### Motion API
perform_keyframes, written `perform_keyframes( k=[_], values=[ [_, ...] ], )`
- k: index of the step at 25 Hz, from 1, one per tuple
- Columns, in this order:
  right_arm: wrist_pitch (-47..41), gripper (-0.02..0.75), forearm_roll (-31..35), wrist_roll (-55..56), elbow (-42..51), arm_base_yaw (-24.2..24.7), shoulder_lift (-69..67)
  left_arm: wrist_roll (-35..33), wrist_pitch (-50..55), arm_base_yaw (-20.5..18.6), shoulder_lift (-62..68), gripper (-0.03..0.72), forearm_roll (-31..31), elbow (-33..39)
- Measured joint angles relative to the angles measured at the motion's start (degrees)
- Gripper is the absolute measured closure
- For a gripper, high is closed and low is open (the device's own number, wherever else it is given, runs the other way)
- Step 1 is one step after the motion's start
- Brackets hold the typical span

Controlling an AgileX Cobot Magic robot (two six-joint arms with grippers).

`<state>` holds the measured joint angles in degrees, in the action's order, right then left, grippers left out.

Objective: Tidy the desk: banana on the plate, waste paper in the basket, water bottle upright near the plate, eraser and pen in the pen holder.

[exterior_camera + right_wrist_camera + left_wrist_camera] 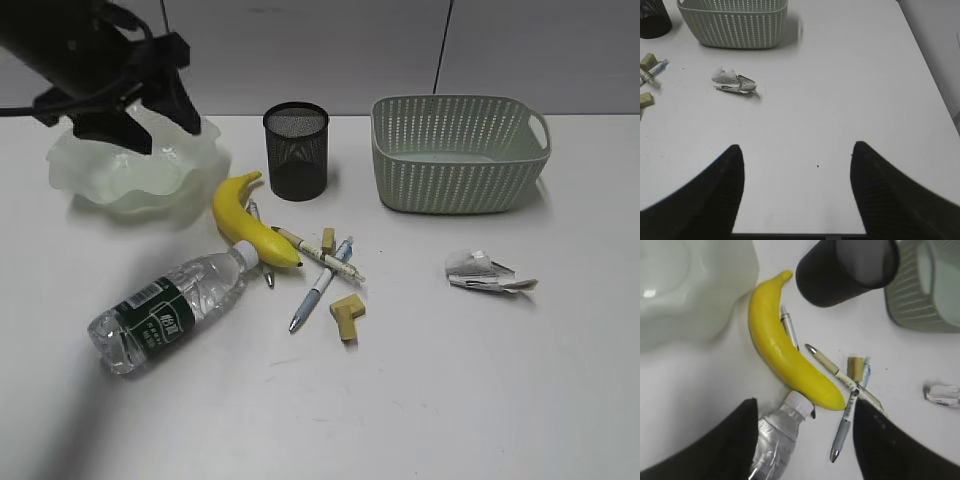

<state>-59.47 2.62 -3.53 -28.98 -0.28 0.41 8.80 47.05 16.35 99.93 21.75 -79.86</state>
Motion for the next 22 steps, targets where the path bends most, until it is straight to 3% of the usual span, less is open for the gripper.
perform_keyframes(
  k=[3, 14, 22],
  values=[
    [0.00, 0.214, 0.00, 0.00, 0.00, 0.00, 0.00, 1.78, 2.53, 0.16, 8.09, 0.179, 0.80, -5.05],
    [0.00, 0.214, 0.00, 0.00, 0.00, 0.00, 0.00, 8.12, 13.55, 1.95, 27.46, 0.167, -0.53, -23.30],
    [0.00, 0.214, 0.00, 0.00, 0.00, 0.00, 0.00, 9.85, 15.96, 3.17, 33.73, 0.170, -2.64, -28.69]
  ],
)
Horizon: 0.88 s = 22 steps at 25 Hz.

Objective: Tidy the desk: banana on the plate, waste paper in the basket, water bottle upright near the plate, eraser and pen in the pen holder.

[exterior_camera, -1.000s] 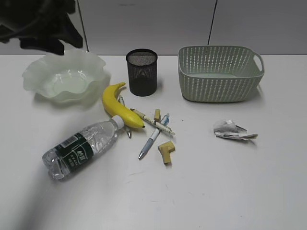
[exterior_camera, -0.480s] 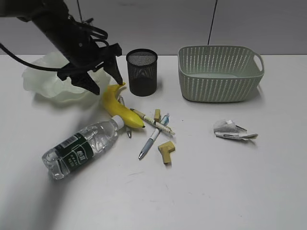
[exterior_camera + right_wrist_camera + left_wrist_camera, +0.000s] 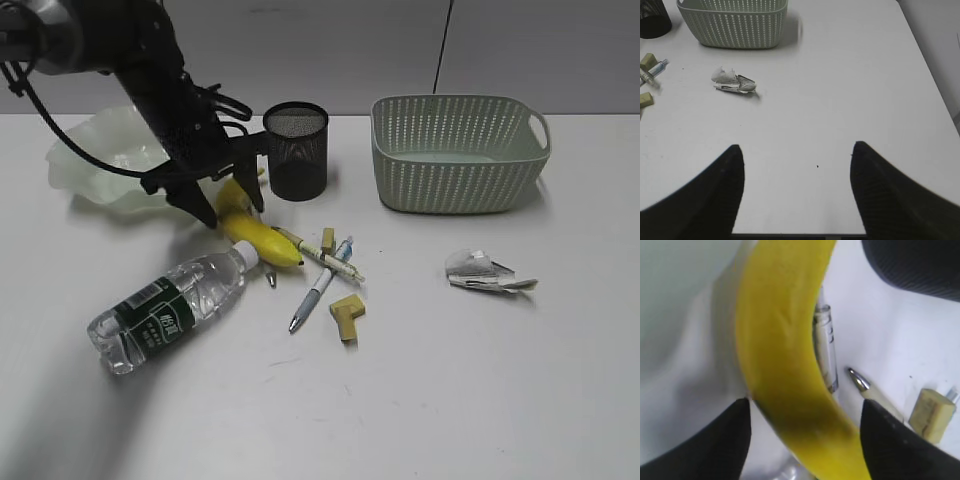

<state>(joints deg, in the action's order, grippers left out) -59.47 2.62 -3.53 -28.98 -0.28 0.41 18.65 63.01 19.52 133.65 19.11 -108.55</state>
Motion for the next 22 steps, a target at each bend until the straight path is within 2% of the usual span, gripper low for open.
perform_keyframes(
  k=[2, 6, 8, 22],
  values=[
    [0.00, 0.214, 0.00, 0.00, 0.00, 0.00, 0.00, 0.06, -0.06, 0.00, 0.74, 0.190, -0.05, -0.13],
    [0.00, 0.214, 0.00, 0.00, 0.00, 0.00, 0.00, 0.51, -0.18, 0.00, 1.17, 0.314, -0.11, -0.44],
    [0.00, 0.214, 0.00, 0.00, 0.00, 0.00, 0.00, 0.56, -0.59, 0.00, 1.17, 0.351, -0.04, -0.58],
    [0.00, 0.216, 0.00, 0.00, 0.00, 0.00, 0.00, 0.51, 1.58, 0.00, -2.92, 0.363, -0.16, -0.58]
  ],
)
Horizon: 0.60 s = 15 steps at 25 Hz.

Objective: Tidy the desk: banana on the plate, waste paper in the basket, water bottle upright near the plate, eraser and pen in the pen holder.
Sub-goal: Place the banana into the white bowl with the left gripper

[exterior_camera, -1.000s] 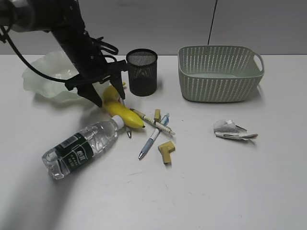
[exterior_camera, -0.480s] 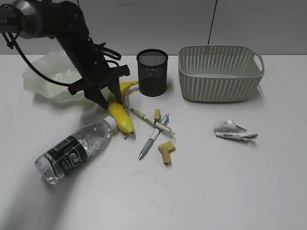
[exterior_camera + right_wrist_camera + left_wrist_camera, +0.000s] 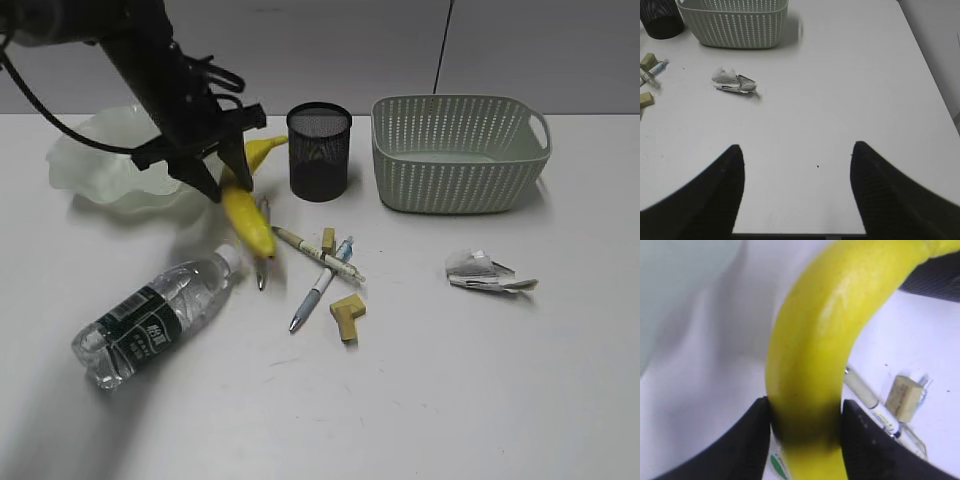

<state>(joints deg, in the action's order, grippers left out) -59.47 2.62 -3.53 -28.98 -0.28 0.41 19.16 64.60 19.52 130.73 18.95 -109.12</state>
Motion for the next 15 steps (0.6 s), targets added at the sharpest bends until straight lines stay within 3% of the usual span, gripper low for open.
perform_keyframes(
  k=[10, 15],
  values=[
    [0.00, 0.215, 0.00, 0.00, 0.00, 0.00, 0.00, 0.00, -0.02, -0.58, -7.60, 0.363, -1.29, -7.06],
    [0.00, 0.215, 0.00, 0.00, 0.00, 0.00, 0.00, -0.18, 2.30, -3.17, -10.96, 0.365, -8.86, -12.61]
  ],
)
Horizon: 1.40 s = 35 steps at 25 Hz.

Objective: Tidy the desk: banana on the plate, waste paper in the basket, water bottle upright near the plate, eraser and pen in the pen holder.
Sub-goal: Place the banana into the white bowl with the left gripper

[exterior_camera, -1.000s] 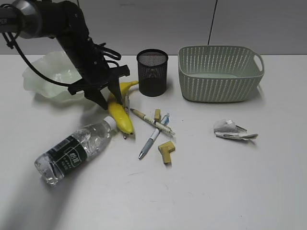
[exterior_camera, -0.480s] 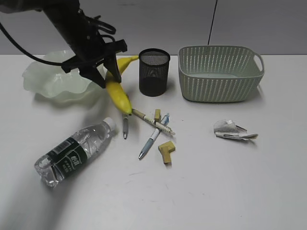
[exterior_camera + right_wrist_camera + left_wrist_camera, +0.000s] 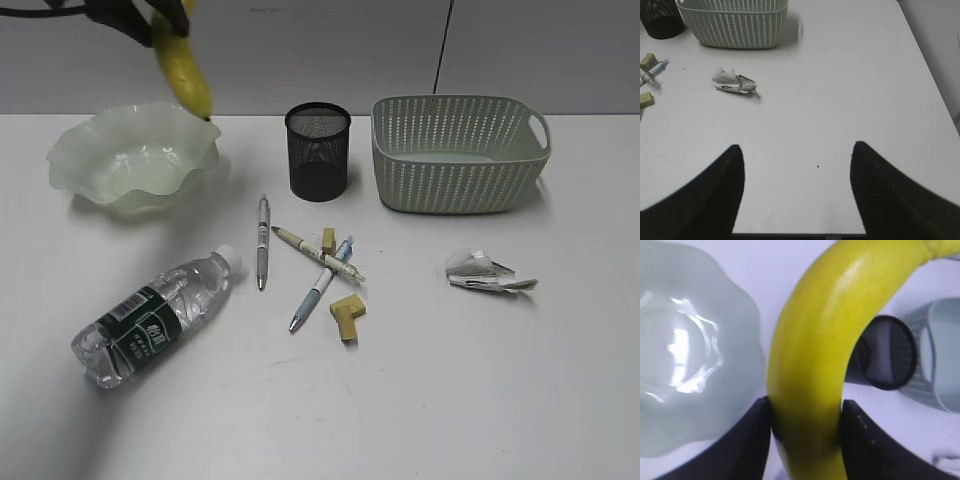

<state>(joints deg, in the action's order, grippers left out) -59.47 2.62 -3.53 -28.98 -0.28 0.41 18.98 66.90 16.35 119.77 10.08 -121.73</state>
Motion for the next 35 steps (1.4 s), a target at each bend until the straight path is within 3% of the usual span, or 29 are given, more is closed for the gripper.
perform_keyframes(
  k=[3, 7, 21, 25, 28, 35],
  values=[
    [0.00, 0.215, 0.00, 0.00, 0.00, 0.00, 0.00, -0.11, 1.99, -2.54, -0.62, 0.366, -8.39, -2.11],
    [0.00, 0.216, 0.00, 0.00, 0.00, 0.00, 0.00, -0.23, 2.68, -6.05, -0.16, 0.366, -12.49, -2.24],
    [0.00, 0.216, 0.00, 0.00, 0.00, 0.00, 0.00, -0.29, 2.62, -12.19, 13.35, 0.363, -0.89, -2.43],
    [0.00, 0.216, 0.00, 0.00, 0.00, 0.00, 0.00, -0.29, 0.94, -13.02, 13.92, 0.190, 1.53, -2.49],
    [0.00, 0.216, 0.00, 0.00, 0.00, 0.00, 0.00, -0.29, 0.68, -13.03, 13.92, 0.129, 1.80, -3.81],
    [0.00, 0.217, 0.00, 0.00, 0.00, 0.00, 0.00, -1.39, 2.74, -13.03, 10.71, 0.185, 0.15, -7.84]
  ],
)
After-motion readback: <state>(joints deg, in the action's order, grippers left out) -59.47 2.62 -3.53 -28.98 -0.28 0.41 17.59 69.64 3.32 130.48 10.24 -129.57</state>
